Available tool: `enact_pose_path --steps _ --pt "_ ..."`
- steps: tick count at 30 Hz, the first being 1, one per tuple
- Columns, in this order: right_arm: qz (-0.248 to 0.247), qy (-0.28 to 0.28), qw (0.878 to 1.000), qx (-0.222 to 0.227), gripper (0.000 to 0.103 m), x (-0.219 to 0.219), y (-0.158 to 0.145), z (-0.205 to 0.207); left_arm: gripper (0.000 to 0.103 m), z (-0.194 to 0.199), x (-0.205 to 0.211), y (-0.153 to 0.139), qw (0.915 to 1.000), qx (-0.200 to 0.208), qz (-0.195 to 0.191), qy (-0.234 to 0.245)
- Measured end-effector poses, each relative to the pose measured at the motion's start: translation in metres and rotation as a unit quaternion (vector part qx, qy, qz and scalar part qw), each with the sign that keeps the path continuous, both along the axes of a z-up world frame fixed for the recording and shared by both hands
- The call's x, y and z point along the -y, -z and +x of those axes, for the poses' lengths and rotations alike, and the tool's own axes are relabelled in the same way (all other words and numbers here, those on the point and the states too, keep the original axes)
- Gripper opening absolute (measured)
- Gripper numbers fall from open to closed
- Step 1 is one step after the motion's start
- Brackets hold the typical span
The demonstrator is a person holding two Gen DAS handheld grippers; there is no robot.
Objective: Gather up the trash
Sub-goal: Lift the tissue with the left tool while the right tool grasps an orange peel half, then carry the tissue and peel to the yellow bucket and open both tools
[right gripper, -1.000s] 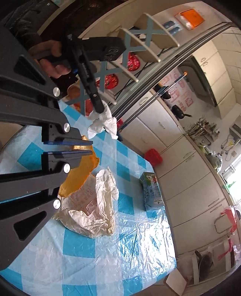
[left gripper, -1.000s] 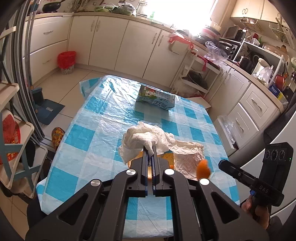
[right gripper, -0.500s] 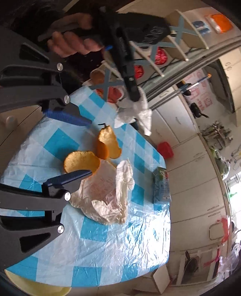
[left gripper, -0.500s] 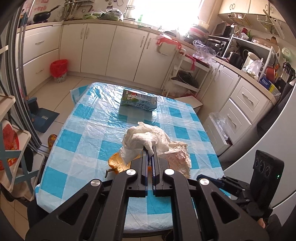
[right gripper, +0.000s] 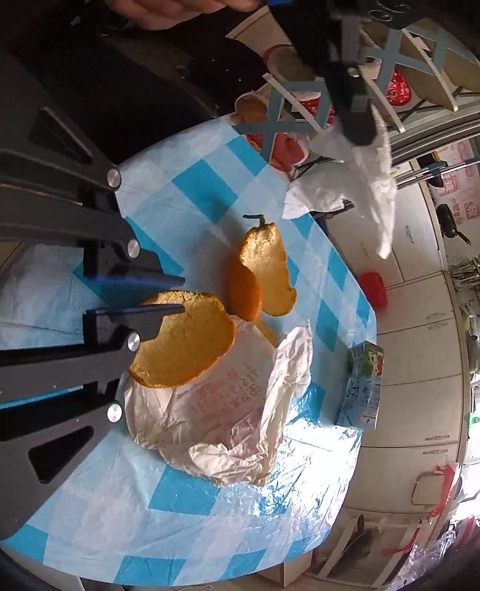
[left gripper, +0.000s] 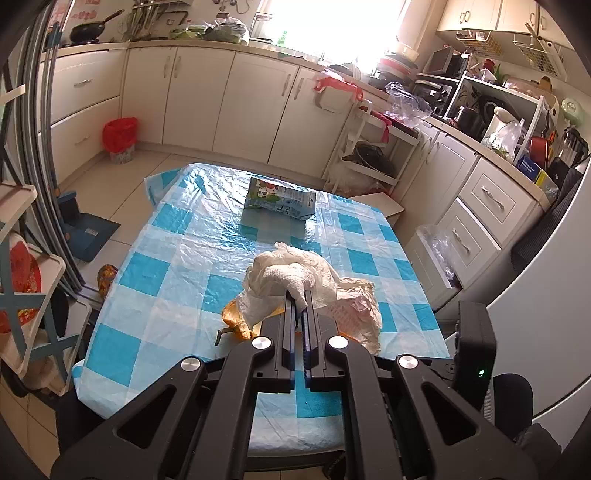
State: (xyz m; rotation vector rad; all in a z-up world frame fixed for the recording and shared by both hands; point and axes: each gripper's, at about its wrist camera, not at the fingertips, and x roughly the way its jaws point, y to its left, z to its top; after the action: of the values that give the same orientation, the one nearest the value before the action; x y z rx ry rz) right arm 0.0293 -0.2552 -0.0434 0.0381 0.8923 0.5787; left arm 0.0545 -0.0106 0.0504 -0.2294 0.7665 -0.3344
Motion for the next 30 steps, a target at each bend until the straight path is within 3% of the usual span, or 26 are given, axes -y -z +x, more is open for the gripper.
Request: enact_pose_path --steps 6,9,11,12,15,17,20,21,22,30 --pt "0.084 0.038 0.996 0.005 0.003 0.031 -0.016 -0.001 0.003 -0.001 0.004 0.001 1.0 0.0 0.005 0.003" --pt "0.072 0.042 0.997 0.005 0.003 0.029 -0.018 -0.002 0.003 -0.001 0.006 0.002 1.0 -0.002 0.006 0.004" --pt "0.038 0.051 0.998 0.01 0.024 0.023 -0.016 0.001 0.003 0.0 0.009 0.003 1.0 -0.003 0.007 0.005" --pt "0.033 0.058 0.998 0.012 0.047 0.023 -0.015 0.003 0.003 0.0 0.009 0.004 0.9999 -0.004 0.008 0.005" --pt "0.016 0.08 0.997 0.017 0.049 0.026 -0.011 0.01 0.003 0.001 0.01 0.006 0.9999 -0.006 0.009 0.006" --pt "0.014 0.085 0.996 0.0 0.045 0.028 -0.004 0.017 0.003 0.002 0.01 0.008 0.9999 -0.008 0.008 0.006" --pt "-0.007 0.071 0.997 -0.018 0.029 0.023 0.008 0.021 0.003 0.004 0.009 0.011 0.9999 -0.011 0.005 0.005" --pt "-0.016 0.064 0.998 -0.017 0.014 0.02 0.009 0.021 0.003 0.004 0.009 0.011 0.9999 -0.011 0.005 0.005" --pt "-0.03 0.06 0.998 -0.009 0.008 0.017 0.009 0.019 0.003 0.004 0.009 0.012 0.9999 -0.011 0.005 0.005" --pt "0.023 0.073 0.996 0.039 0.005 0.04 -0.02 -0.004 0.003 -0.001 0.018 0.005 0.9997 0.008 0.019 0.012"
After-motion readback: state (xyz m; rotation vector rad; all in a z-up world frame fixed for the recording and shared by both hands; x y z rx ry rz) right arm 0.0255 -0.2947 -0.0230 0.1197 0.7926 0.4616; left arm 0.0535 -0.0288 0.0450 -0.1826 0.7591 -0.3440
